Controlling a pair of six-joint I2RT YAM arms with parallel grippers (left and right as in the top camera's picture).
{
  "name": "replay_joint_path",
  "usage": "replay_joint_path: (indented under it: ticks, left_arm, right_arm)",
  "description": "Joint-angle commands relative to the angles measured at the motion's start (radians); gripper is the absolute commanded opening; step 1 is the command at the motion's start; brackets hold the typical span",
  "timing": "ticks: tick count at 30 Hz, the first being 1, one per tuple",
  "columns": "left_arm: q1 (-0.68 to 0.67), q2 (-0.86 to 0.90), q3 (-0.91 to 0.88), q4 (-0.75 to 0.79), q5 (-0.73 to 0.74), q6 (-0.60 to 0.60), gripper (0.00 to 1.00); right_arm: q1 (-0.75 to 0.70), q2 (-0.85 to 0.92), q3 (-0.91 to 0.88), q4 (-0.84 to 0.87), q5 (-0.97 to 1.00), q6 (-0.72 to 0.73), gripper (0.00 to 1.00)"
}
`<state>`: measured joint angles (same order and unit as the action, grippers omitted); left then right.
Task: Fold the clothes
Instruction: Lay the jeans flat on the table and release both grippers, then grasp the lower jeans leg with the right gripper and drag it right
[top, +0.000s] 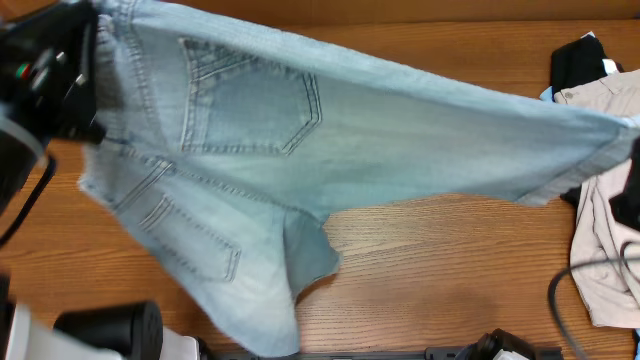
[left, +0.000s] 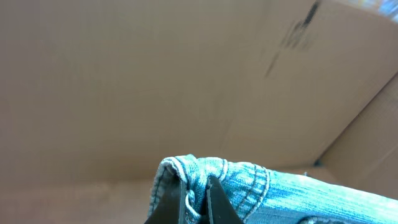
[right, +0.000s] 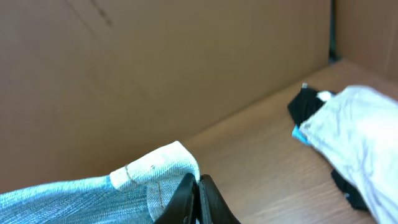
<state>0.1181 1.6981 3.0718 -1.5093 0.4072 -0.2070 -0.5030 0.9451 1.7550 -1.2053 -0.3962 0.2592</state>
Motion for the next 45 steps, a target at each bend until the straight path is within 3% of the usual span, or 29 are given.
replay_joint_path:
  ticks: [1, 10, 23, 25, 27, 28, 29, 30, 31, 33, 41, 45]
  left_arm:
    - [0.01, 0.118, -0.002, -0.003, -0.111, 0.02, 0.04]
    - [0.002, 0.407, -0.002, -0.008, -0.12, 0.028, 0.04]
    - [-0.069, 0.784, -0.002, 0.163, -0.201, 0.053, 0.06]
    - [-0.071, 0.82, -0.002, 0.193, -0.204, 0.053, 0.22]
    - [-0.073, 0.856, -0.002, 0.236, -0.224, 0.036, 0.62]
    - [-0.073, 0.866, -0.002, 0.249, -0.224, 0.024, 0.72]
    - [-0.073, 0.878, -0.002, 0.268, -0.224, 0.008, 0.93]
    - [-0.073, 0.883, -0.002, 0.281, -0.224, -0.009, 1.0]
    - [-0.073, 0.887, -0.002, 0.294, -0.224, -0.03, 1.0]
    - [-0.073, 0.885, -0.002, 0.313, -0.224, -0.063, 1.0]
    - [-0.072, 0.757, 0.003, 0.248, -0.224, -0.084, 1.0]
    - [-0.072, 0.653, 0.003, 0.171, -0.224, -0.031, 1.0]
  right_arm:
    - [-0.008, 0.095, -0.034, 0.003, 0.035, -0.032, 0.04]
    - [0.139, 0.422, -0.049, 0.019, 0.053, -0.085, 0.04]
    - [0.355, 0.938, -0.049, 0.358, 0.097, 0.015, 0.04]
    - [0.37, 0.995, -0.049, 0.428, 0.108, 0.03, 0.04]
    - [0.383, 1.041, -0.049, 0.507, 0.107, 0.03, 0.04]
    - [0.386, 1.052, -0.049, 0.53, 0.107, 0.03, 0.04]
    - [0.391, 1.064, -0.049, 0.561, 0.107, 0.03, 0.22]
    - [0.395, 1.07, -0.049, 0.586, 0.106, 0.03, 0.5]
    - [0.397, 1.072, -0.048, 0.604, 0.106, 0.03, 0.75]
    - [0.397, 1.066, -0.04, 0.611, 0.1, 0.03, 0.99]
    - [0.397, 0.943, 0.016, 0.39, 0.087, 0.025, 1.0]
    - [0.41, 0.853, 0.016, 0.209, 0.087, 0.025, 1.0]
